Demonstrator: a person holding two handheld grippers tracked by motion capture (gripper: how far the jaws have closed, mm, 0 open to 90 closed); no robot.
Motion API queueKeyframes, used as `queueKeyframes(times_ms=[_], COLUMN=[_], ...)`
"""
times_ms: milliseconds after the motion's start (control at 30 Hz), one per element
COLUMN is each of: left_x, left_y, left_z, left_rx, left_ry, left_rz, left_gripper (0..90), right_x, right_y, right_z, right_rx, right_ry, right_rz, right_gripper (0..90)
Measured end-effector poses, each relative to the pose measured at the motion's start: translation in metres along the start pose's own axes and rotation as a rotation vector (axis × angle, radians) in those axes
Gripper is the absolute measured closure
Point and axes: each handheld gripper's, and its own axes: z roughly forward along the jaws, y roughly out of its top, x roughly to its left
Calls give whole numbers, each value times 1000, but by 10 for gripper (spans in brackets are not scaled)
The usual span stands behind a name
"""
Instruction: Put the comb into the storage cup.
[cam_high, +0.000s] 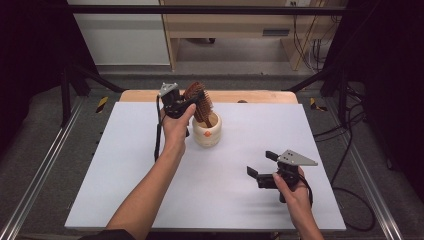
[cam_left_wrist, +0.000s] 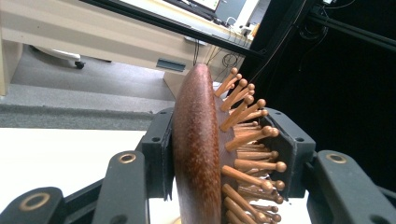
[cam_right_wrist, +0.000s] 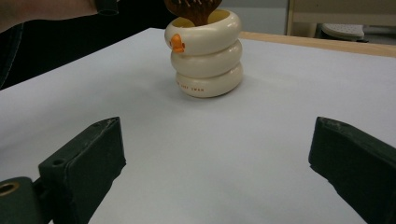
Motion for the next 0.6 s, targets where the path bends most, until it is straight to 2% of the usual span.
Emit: queueKeyframes(times_ms=[600], left_x=[11], left_y=[-1], left_z=[-4], left_rx=[3], left_ry=[0], left_rz=[-32], left_gripper=[480], right_x=[1], right_y=[-1], right_z=[1], right_rx=[7], right_ry=[2], right_rz=[0], right_gripper=[38])
